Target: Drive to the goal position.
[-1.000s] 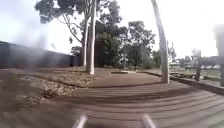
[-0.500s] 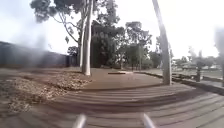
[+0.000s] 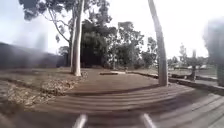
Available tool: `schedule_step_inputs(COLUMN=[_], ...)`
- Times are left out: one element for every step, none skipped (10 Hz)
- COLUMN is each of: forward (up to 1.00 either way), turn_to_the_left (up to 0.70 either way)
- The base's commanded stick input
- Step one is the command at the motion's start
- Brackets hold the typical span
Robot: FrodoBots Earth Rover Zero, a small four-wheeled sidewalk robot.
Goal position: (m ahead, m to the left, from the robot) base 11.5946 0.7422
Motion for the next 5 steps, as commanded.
schedule_step_inputs(forward=[0.7,0.7,0.7,0.7,0.7], turn_to_the_left=[-0.28,-0.28,0.0,0.0,0.0])
